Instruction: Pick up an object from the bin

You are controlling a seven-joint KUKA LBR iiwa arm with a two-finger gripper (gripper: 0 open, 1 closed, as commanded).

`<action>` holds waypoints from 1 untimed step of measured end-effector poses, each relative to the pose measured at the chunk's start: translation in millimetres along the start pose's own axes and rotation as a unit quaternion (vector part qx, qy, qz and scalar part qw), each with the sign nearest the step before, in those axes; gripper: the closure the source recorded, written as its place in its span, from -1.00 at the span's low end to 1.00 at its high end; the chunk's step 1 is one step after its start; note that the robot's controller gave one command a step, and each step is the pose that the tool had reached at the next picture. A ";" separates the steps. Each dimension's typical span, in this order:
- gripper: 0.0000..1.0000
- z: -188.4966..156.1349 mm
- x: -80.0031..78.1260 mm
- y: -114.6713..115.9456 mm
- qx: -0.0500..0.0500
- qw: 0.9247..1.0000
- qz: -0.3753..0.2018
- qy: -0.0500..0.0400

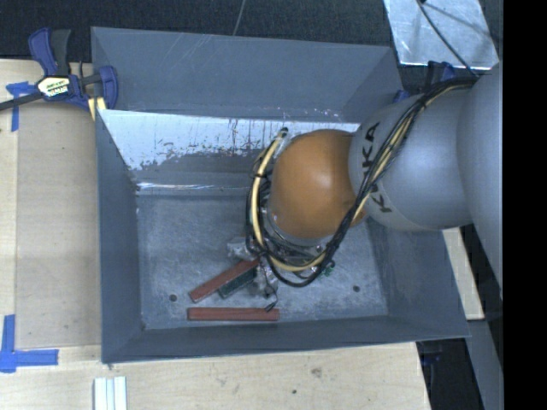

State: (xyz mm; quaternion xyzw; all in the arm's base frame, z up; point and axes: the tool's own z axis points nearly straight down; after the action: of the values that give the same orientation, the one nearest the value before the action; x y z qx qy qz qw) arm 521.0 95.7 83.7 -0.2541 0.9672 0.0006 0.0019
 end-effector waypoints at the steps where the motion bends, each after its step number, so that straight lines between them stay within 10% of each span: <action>1: 1.00 -13.6 1.0 0.5 -0.001 1.000 0.000 0.003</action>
Offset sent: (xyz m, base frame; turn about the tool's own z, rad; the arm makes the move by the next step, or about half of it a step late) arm 0.0000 0.0001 0.0531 0.0000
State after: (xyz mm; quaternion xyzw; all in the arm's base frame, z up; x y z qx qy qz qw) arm 519.9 95.6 97.2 -0.2540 0.9672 0.0007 -0.0015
